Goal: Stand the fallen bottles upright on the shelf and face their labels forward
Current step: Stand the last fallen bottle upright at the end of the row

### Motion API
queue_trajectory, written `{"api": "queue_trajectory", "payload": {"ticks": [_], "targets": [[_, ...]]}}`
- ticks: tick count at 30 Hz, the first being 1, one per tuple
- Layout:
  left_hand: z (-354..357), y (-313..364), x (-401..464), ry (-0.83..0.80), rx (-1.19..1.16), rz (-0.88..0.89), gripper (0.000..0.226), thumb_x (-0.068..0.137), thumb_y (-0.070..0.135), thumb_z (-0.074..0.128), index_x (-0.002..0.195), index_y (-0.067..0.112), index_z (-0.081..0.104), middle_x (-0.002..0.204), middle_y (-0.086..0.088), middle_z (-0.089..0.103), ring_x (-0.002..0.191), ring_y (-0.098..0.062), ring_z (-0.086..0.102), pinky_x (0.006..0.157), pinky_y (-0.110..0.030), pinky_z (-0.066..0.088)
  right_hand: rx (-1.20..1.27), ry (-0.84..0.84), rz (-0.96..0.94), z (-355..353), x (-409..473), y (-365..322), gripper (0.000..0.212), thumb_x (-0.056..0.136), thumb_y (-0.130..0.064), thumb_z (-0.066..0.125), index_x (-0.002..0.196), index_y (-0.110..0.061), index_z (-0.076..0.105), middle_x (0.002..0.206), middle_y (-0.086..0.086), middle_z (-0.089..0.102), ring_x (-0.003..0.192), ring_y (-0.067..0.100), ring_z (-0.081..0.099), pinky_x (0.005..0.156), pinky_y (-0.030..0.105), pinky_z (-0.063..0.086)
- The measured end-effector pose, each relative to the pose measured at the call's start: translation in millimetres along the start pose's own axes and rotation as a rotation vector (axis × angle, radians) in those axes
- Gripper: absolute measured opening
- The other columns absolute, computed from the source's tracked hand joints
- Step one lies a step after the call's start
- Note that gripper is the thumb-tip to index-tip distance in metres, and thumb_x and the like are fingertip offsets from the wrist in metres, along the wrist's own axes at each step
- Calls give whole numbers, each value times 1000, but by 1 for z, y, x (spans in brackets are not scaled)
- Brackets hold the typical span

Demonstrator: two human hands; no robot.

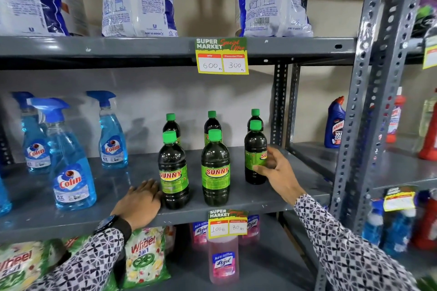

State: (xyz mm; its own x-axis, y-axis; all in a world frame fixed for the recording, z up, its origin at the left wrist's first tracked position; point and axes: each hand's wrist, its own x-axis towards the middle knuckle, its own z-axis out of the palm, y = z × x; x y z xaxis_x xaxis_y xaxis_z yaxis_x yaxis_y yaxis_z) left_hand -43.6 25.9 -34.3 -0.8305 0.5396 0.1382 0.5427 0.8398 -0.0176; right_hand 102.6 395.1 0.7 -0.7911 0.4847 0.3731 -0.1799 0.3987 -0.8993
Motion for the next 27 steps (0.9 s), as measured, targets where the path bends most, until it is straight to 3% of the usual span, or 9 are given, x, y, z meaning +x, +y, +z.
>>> {"api": "queue_trajectory", "payload": {"ticks": [4, 6, 9, 12, 16, 18, 22, 24, 27], "targets": [[-2, 2, -3, -5, 36, 8, 57, 108, 36, 22, 163, 20, 19, 172, -9, 18, 160, -26, 15, 128, -53, 15, -69, 95, -35, 2, -3, -1, 66, 75, -10, 95, 129, -20, 59, 106, -7, 74, 84, -14, 68, 77, 5, 52], [-3, 3, -4, -9, 56, 11, 58, 108, 36, 22, 163, 19, 17, 173, -9, 17, 160, -28, 14, 128, -54, 14, -85, 105, -45, 2, -3, 0, 65, 76, -13, 94, 130, -20, 59, 115, -2, 72, 97, -5, 68, 87, 11, 52], [-6, 6, -6, -16, 61, 0, 58, 109, 35, 21, 164, 18, 15, 173, -10, 15, 161, -28, 13, 129, -53, 14, -74, 79, -37, 0, -4, 3, 66, 83, -6, 86, 140, -17, 55, 127, -4, 67, 114, 3, 63, 111, 36, 49], [-9, 7, -8, -18, 46, 1, 58, 109, 35, 21, 164, 17, 14, 173, -10, 14, 161, -27, 12, 129, -53, 12, -78, 103, -32, 2, -4, 4, 66, 80, -7, 90, 134, -18, 54, 118, -9, 69, 108, -2, 63, 104, 35, 53], [-10, 9, -9, -20, 51, 4, 58, 109, 34, 20, 164, 18, 15, 173, -10, 14, 161, -27, 12, 129, -54, 13, -138, 170, -57, 7, -5, 1, 72, 71, -24, 98, 126, -25, 52, 115, -5, 67, 100, 1, 62, 83, 22, 50], [-12, 10, -10, -20, 44, 3, 57, 109, 34, 19, 164, 18, 15, 173, -10, 14, 161, -27, 12, 129, -53, 12, -145, 170, -77, 7, -5, 2, 74, 71, -27, 98, 128, -26, 51, 116, -4, 65, 100, 4, 63, 83, 21, 49], [-13, 10, -10, -23, -18, -11, 57, 108, 36, 18, 164, 20, 16, 173, -8, 14, 161, -26, 12, 130, -52, 11, -32, 56, -34, 0, 2, 7, 72, 82, -13, 89, 140, -24, 48, 137, 1, 63, 122, 15, 63, 107, 33, 49], [-11, 9, -9, -26, -9, -11, 58, 108, 38, 18, 164, 20, 16, 173, -8, 15, 161, -26, 12, 129, -51, 12, 35, -1, 19, -5, 5, 5, 70, 81, -4, 88, 137, -22, 49, 132, 4, 68, 114, 11, 67, 103, 31, 51], [-11, 9, -8, -30, -12, -15, 58, 108, 38, 18, 164, 20, 16, 173, -8, 15, 161, -25, 12, 130, -49, 12, 45, -20, 54, -8, 9, 1, 70, 76, -2, 92, 130, -21, 50, 113, -4, 71, 97, 2, 69, 85, 18, 57]]}}
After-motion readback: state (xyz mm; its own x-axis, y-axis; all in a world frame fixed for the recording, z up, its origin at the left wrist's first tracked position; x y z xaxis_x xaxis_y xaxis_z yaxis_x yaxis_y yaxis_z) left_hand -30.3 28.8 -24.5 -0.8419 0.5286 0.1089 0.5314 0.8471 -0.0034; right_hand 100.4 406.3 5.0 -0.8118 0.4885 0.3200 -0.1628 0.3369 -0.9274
